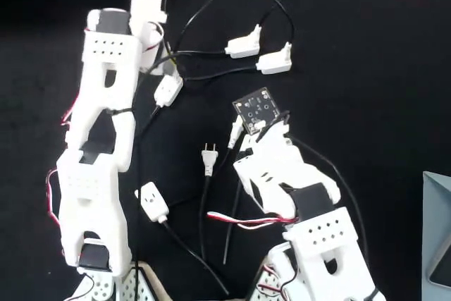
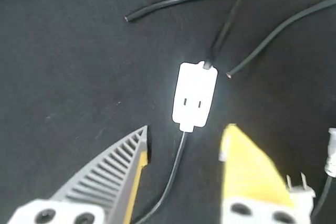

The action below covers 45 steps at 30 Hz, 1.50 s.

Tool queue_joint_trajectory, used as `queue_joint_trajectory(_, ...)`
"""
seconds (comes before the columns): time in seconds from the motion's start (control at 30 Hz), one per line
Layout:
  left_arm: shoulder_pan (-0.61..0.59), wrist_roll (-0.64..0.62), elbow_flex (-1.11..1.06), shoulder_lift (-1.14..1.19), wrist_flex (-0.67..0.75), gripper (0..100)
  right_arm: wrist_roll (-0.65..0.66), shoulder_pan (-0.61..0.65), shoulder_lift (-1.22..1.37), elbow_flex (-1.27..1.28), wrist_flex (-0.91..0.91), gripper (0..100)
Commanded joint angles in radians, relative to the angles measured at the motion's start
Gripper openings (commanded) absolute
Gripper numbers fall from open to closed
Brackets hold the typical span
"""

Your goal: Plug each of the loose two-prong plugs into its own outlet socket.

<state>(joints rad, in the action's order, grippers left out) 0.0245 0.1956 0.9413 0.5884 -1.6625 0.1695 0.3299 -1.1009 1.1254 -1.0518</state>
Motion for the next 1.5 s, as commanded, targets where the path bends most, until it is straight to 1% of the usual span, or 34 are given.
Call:
queue_joint_trajectory(0.0,0.002,-0.009,0.18,-0.017,-0.101,16,-0.003,-0.015,-0.008,-0.004,0.008,3.8)
queue_joint_trajectory(0.1,-0.016,-0.006,0.176,-0.064,-0.101,16,-0.005,-0.015,-0.008,-0.002,0.005,5.3)
queue_joint_trajectory(0.2,-0.019,-0.006,0.101,-0.149,-0.1,16,-0.005,-0.015,-0.008,-0.004,-0.012,5.4)
queue_joint_trajectory(0.4,-0.019,-0.009,-0.088,-0.462,-0.1,16,-0.003,-0.014,-0.008,-0.004,-0.012,5.4)
queue_joint_trajectory(0.6,-0.03,-0.005,-0.45,-0.839,-0.098,16,0.006,-0.014,-0.008,-0.002,-0.014,5.4)
queue_joint_trajectory(0.73,-0.031,-0.003,-0.727,-1.076,-0.095,16,0.107,-0.012,-0.008,-0.008,-0.041,5.7)
queue_joint_trajectory(0.8,-0.07,-0.003,-0.839,-1.188,-0.092,16,0.137,-0.012,-0.007,-0.012,-0.066,5.7)
queue_joint_trajectory(0.97,-0.196,-0.003,-1.124,-1.412,-0.005,16,0.21,-0.009,-0.007,-0.012,-0.101,5.7)
queue_joint_trajectory(1.07,-0.252,-0.003,-1.317,-1.519,0.064,16,0.285,0.003,-0.007,-0.013,-0.106,5.7)
queue_joint_trajectory(1.17,-0.295,-0.003,-1.511,-1.619,0.135,16,0.333,0.055,-0.007,-0.007,-0.106,5.7)
queue_joint_trajectory(1.3,-0.341,-0.003,-1.719,-1.735,0.238,16,0.35,0.155,0.012,-0.007,-0.106,5.8)
queue_joint_trajectory(1.33,-0.354,-0.003,-1.764,-1.761,0.262,16,0.354,0.17,0.035,-0.01,-0.106,6.4)
queue_joint_trajectory(1.4,-0.367,-0.003,-1.845,-1.803,0.302,16,0.353,0.186,0.105,-0.025,-0.104,11.0)
queue_joint_trajectory(1.47,-0.364,0.031,-1.917,-1.841,0.324,16,0.348,0.187,0.193,-0.058,-0.106,15.8)
